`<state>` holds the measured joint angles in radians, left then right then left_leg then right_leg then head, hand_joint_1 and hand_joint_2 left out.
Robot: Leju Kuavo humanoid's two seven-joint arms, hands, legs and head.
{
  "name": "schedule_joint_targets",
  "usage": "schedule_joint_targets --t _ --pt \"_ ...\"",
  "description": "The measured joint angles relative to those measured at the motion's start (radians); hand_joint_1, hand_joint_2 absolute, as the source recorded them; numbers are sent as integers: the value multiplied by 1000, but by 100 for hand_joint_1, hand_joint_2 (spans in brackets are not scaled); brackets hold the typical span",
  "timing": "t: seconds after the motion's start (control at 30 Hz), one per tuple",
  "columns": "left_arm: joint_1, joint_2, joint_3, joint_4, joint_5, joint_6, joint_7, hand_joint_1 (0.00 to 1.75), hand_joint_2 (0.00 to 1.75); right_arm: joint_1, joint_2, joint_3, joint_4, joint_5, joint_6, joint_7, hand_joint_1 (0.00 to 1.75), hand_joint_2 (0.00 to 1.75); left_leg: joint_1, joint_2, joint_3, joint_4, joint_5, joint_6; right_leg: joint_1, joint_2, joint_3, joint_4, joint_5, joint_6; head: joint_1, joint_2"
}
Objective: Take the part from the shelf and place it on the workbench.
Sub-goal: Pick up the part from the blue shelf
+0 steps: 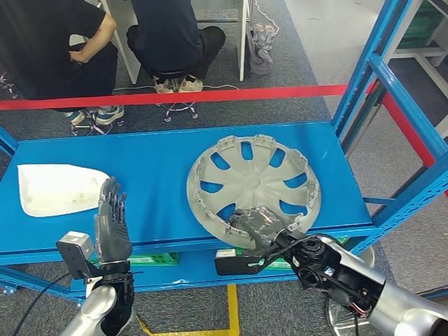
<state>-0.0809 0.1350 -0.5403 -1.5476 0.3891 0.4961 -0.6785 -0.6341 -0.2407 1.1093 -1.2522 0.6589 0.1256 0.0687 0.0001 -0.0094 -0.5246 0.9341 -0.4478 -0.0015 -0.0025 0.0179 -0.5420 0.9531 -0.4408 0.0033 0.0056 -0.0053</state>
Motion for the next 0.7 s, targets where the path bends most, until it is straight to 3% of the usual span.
schedule_joint_targets --t 0.27,0.7 --pt "4 1 3 0 -3 5 -2 0 0 -10 0 -1 -28 -48 -28 4 175 175 0 0 -1 0 0 0 0 -1 -1 0 0 0 0 0" --pt "13 8 6 -8 -10 31 -2 0 0 -35 -28 -109 -111 -25 -213 47 175 175 0 -1 -1 0 0 0 0 -2 -1 0 0 0 0 0"
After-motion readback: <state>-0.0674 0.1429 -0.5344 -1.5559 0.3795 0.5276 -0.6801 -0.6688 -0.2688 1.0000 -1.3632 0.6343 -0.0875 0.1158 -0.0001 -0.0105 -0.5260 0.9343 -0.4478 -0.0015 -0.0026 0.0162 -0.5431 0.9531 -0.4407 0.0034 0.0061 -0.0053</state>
